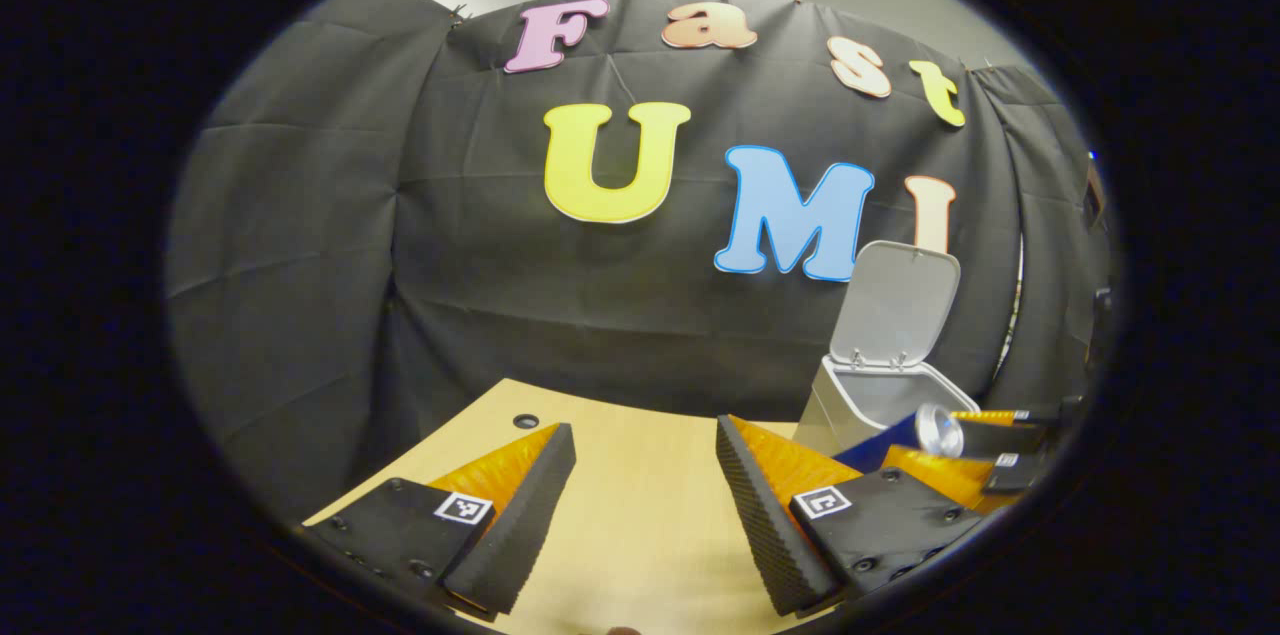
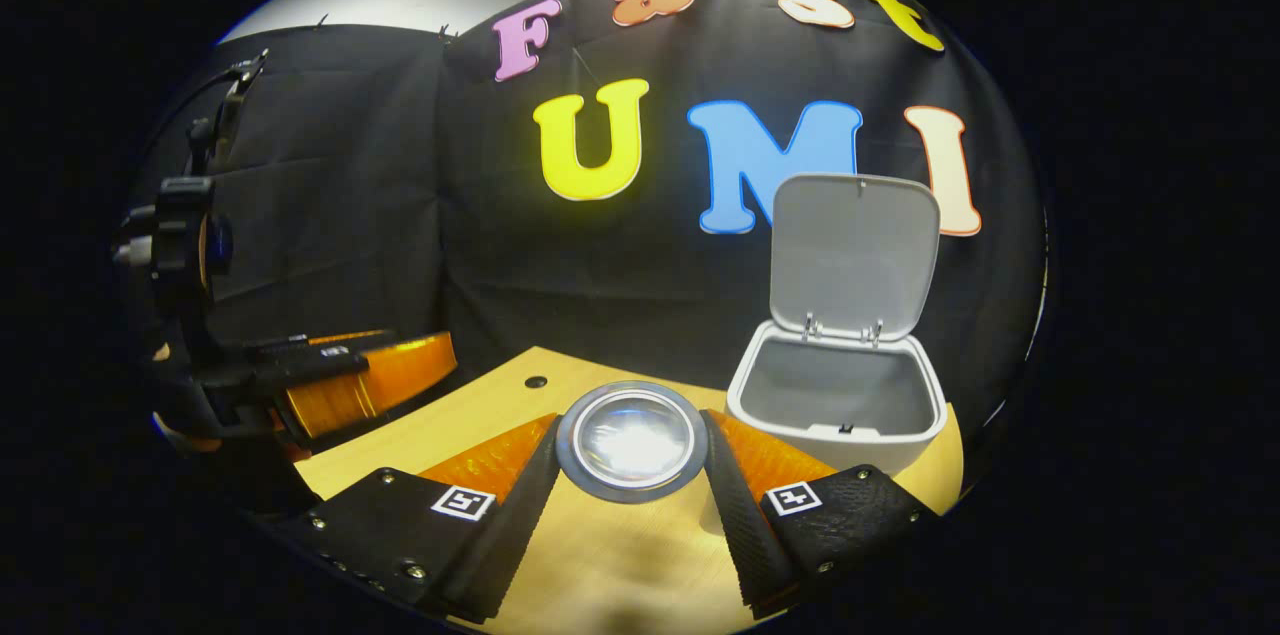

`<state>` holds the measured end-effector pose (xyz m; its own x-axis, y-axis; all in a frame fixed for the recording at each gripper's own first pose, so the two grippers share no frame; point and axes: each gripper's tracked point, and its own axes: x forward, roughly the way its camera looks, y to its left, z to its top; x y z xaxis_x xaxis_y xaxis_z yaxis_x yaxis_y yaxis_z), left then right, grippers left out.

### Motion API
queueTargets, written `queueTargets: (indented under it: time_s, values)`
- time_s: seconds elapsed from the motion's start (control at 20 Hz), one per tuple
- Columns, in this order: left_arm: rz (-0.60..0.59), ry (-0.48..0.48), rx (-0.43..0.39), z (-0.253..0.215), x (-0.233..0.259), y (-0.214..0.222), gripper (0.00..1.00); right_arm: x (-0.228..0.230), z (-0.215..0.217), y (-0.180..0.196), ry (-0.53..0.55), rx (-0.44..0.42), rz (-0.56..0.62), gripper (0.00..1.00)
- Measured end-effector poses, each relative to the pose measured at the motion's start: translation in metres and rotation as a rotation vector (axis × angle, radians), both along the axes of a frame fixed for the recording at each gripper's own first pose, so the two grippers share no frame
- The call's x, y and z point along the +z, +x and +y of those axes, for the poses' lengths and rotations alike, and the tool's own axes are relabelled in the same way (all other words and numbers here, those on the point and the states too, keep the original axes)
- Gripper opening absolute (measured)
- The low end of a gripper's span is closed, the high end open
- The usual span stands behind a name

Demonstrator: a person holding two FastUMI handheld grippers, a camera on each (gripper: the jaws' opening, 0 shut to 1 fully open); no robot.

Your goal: Press the lid of the desktop garbage bin to open it, pick up the crumpled paper on the desktop and throw it into the bin, then pick up the pop can on the desktop and drop it into the bin, and finally close the garbage bin lid.

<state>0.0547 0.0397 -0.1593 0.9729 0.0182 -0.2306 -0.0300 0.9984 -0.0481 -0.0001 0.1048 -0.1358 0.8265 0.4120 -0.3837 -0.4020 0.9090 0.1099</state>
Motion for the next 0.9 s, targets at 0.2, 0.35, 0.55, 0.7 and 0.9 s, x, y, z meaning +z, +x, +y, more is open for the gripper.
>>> queueTargets:
  time_s: [0.2, 0.35, 0.55, 0.7, 0.9]
  values:
    - [-0.008, 0.016, -0.003, 0.000, 0.004, -0.002, 0.94, 0.026, -0.009, 0.016, 0.030, -0.032, -0.056, 0.83]
    - [-0.009, 0.032, -0.003, -0.001, 0.007, -0.003, 0.96, 0.035, -0.026, 0.030, 0.022, -0.072, -0.093, 0.83]
    - [-0.012, 0.043, -0.001, -0.002, 0.008, -0.004, 0.96, 0.043, -0.060, 0.050, -0.013, -0.151, -0.135, 0.83]
    - [-0.012, 0.045, 0.002, -0.002, 0.010, -0.004, 0.96, 0.046, -0.088, 0.064, -0.047, -0.213, -0.161, 0.83]
    - [-0.009, 0.046, 0.001, -0.004, 0.009, -0.004, 0.94, 0.040, -0.116, 0.074, -0.103, -0.271, -0.177, 0.83]
